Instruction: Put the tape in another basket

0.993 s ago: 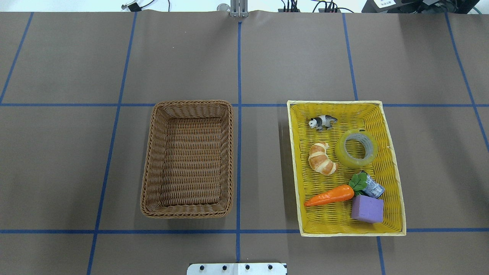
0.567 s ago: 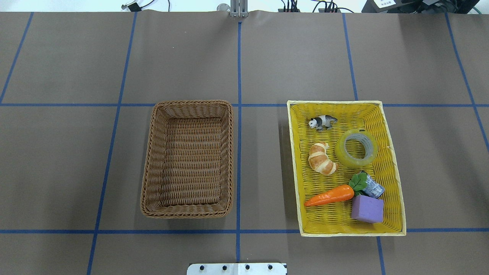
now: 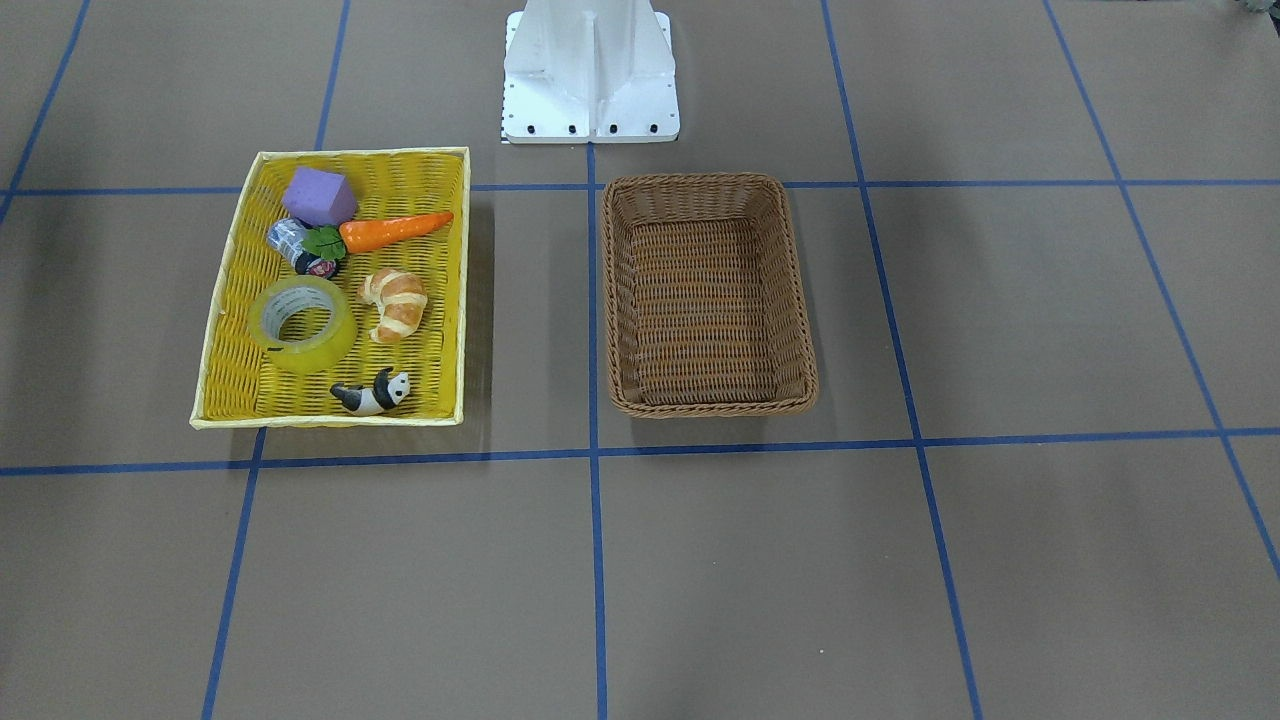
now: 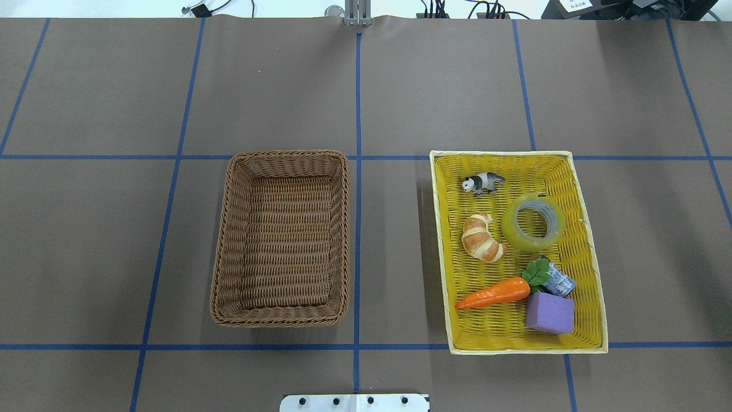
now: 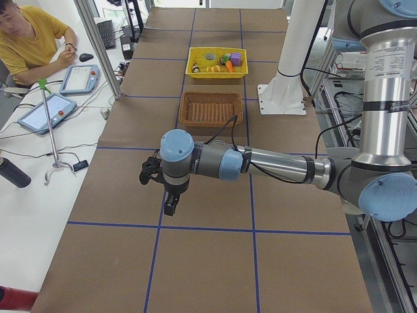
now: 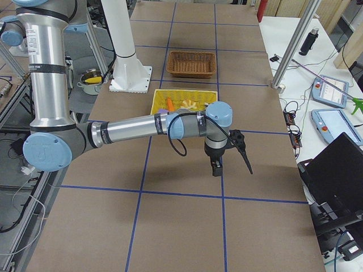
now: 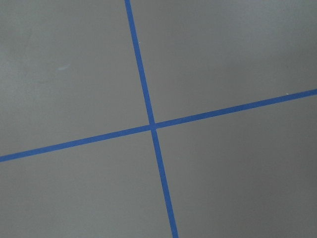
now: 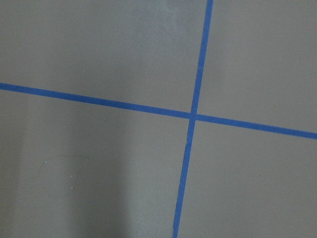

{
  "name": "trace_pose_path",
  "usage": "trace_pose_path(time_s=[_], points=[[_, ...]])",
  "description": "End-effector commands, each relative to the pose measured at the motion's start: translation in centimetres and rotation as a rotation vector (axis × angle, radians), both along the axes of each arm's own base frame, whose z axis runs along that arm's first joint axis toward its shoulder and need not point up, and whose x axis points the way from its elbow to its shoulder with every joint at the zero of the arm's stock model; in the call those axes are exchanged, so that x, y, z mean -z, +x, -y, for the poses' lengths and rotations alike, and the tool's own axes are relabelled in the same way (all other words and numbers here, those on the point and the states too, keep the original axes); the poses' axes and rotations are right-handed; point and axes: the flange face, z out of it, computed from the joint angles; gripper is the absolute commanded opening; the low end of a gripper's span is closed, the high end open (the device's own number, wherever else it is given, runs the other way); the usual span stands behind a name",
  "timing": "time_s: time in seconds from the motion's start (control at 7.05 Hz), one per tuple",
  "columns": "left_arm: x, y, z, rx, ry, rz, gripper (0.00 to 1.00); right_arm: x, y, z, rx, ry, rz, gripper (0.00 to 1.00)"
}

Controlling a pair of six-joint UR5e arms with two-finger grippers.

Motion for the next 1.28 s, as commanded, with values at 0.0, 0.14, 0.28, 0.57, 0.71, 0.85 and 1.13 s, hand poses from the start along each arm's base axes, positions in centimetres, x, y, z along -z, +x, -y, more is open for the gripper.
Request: trace_pose_path(time_s=[0.0,0.14,0.28,0.57,0.71,0.85,1.13], points=[[1.8,0.0,0.6,0.001,0.128,0.002,0.99,1.9,-2.8,0.5,0.065,0.149,0.1,1.0],[2.5,-0.1,1.0,0.002,0.225,0.01,0.99,3.6,-3.6,0.8,0.04,0.208,0.13,1.0],[2.6,0.0,1.2,0.005,0.248,0.007,0.99,5.6,-7.2,0.9,0.078,0.254,0.158,1.0],[1.9,0.1,1.2,-0.001,0.247,0.002,0.99,12.3,-15.3,3.0,0.145,0.306,0.227,1.0],[1.9,0.1,1.2,-0.002,0.251,0.003,0.99,15.8,-20.2,2.5,0.109,0.265,0.237,1.0],[1.6,0.1,1.3,-0.001,0.248,0.002,0.99,17.0,-25.5,1.2,0.074,0.309,0.147,1.0],[1.2,0.1,1.4,-0.001,0.256,0.002,0.99,16.1,-32.3,-1.5,0.106,0.331,0.063,0.94]])
